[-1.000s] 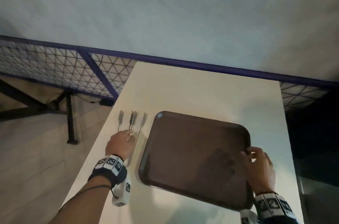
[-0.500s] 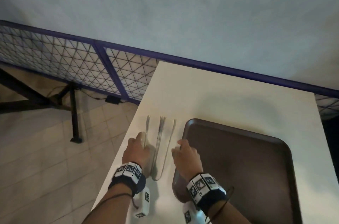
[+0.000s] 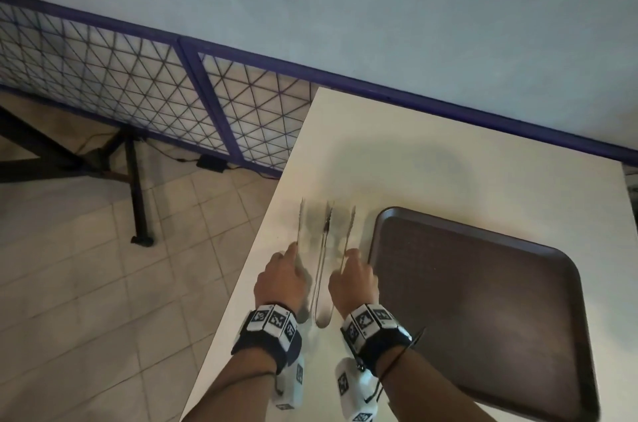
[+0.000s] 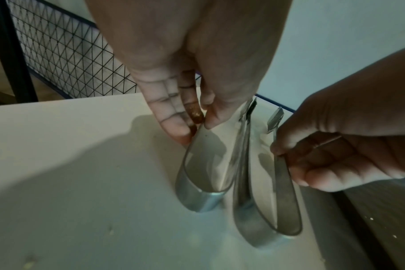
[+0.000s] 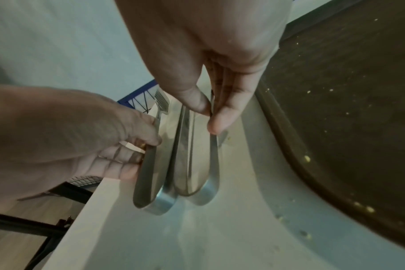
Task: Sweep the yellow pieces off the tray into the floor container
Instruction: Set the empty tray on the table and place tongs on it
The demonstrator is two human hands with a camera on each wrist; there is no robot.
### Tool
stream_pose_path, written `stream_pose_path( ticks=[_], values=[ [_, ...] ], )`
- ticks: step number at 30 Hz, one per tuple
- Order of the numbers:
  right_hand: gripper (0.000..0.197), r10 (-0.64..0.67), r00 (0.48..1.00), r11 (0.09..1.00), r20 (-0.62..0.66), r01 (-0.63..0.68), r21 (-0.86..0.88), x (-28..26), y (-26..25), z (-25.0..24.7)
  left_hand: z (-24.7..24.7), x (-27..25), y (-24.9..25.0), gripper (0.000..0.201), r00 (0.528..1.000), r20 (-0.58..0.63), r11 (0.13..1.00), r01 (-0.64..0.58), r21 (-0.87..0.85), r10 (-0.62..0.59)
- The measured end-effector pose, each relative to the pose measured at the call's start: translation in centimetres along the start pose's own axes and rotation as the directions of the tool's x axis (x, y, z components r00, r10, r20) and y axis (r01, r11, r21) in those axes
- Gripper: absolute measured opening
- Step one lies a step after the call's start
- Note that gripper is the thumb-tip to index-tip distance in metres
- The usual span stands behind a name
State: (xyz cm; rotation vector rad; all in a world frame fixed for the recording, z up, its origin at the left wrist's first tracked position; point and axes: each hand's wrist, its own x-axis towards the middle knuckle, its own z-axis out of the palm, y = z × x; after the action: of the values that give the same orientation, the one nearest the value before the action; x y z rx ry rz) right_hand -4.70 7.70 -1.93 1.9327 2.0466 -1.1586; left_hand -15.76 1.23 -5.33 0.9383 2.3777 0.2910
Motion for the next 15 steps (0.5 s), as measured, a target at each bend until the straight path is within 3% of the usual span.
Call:
stream_pose_path(
  ticks=[8, 15],
  values=[
    [0.043, 0.010, 1.000, 0.995, 0.004, -0.011, 0.104, -0.7, 1.6, -2.0, -2.3, -1.1, 1.3, 0.051, 0.993, -0.043, 0.994, -0.108, 0.018, 0.108],
    [0.032, 0.042, 0.990, 0.994, -0.137, -0.027, 0.108, -2.0, 7.9, -7.5, -1.4, -3.2, 6.6, 0.051, 0.966, -0.087, 0.967, -0.247, -0.059, 0.242]
  ],
)
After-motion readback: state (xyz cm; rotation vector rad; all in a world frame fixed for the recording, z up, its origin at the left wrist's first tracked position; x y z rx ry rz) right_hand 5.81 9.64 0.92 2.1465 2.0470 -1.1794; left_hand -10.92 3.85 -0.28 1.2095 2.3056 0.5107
